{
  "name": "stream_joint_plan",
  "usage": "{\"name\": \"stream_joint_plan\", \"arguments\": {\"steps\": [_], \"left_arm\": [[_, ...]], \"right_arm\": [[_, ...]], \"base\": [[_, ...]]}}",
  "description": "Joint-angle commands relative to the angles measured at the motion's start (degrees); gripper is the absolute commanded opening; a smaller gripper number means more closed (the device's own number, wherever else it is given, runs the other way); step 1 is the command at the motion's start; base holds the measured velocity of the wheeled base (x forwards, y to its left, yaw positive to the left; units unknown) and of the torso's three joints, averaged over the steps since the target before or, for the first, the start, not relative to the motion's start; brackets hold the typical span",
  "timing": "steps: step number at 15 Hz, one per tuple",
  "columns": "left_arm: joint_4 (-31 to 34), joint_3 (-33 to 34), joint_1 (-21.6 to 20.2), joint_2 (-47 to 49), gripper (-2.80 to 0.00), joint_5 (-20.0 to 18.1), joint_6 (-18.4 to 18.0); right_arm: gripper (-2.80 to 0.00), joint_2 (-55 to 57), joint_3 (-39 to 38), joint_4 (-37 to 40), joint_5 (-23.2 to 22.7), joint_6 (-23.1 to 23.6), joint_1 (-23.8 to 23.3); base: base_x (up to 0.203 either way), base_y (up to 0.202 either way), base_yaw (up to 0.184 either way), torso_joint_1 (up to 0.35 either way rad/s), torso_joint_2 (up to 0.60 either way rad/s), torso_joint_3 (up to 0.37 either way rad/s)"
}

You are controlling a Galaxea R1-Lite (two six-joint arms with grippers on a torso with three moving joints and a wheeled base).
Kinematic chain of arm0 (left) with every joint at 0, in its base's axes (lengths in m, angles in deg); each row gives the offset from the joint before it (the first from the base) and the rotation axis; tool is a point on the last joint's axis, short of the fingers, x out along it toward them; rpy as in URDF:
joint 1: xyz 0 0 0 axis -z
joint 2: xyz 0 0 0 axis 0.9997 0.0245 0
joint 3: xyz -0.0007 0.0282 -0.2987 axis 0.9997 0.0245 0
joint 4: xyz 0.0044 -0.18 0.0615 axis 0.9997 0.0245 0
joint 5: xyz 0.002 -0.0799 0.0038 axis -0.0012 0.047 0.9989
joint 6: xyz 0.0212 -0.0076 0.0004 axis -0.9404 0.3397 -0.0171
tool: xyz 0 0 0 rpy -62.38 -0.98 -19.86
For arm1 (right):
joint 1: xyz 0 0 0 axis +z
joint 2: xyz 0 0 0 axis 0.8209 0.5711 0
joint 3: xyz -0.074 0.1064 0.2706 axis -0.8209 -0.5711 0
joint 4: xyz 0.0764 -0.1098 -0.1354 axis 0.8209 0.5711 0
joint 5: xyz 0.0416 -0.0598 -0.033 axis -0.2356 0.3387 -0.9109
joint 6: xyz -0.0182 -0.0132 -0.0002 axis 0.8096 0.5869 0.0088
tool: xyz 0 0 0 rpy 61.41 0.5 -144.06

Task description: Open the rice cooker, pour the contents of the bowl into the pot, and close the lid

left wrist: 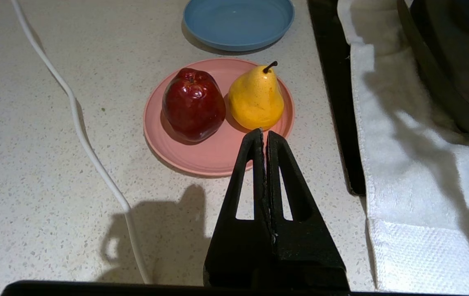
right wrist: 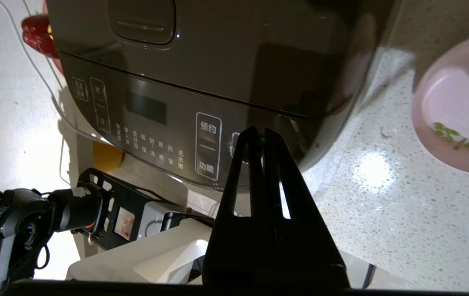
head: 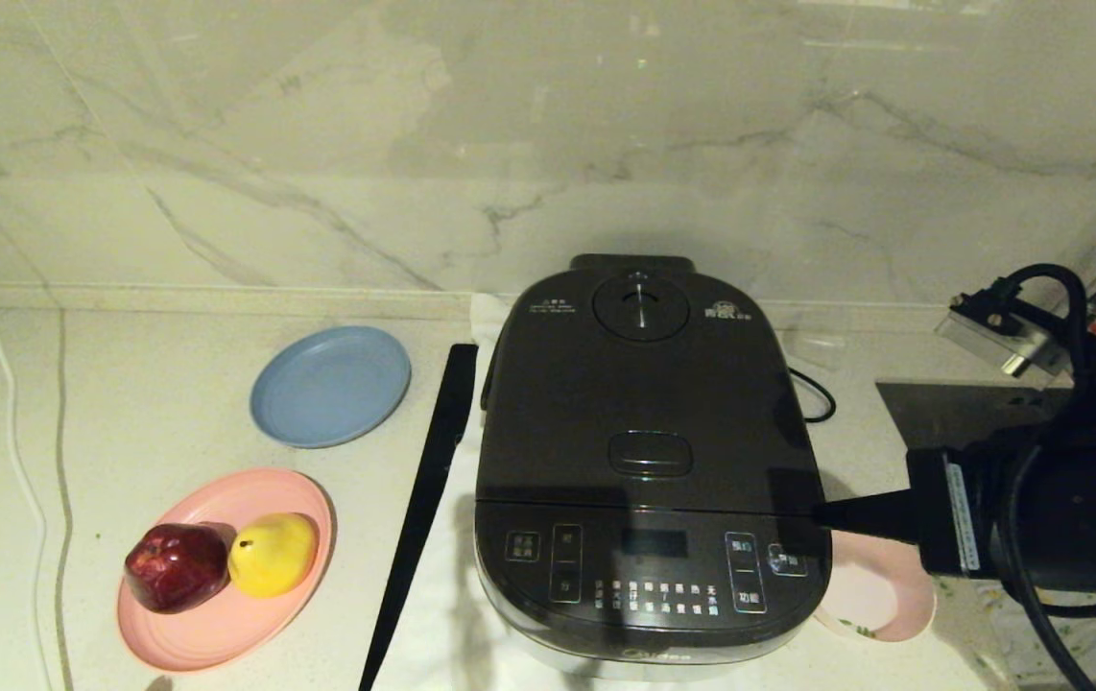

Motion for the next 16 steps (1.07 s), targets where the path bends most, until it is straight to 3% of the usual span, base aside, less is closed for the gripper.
{"name": "stream_joint_plan", "arguments": {"steps": [1,16], "left_arm": [[0.0,0.3,0.0,0.0,-2.80,0.0,0.0],[0.0,0.3,0.0,0.0,-2.80,0.0,0.0]], "right_arm": [[-2.80,2.5,0.9,0.0,0.1,-0.2,1.0],[-2.80,5.5,-1.4,-2.5,2.8,-0.5,3.2]], "base": [[0.000,0.000,0.000,0.000,0.00,0.000],[0.000,0.000,0.000,0.000,0.00,0.000]]}}
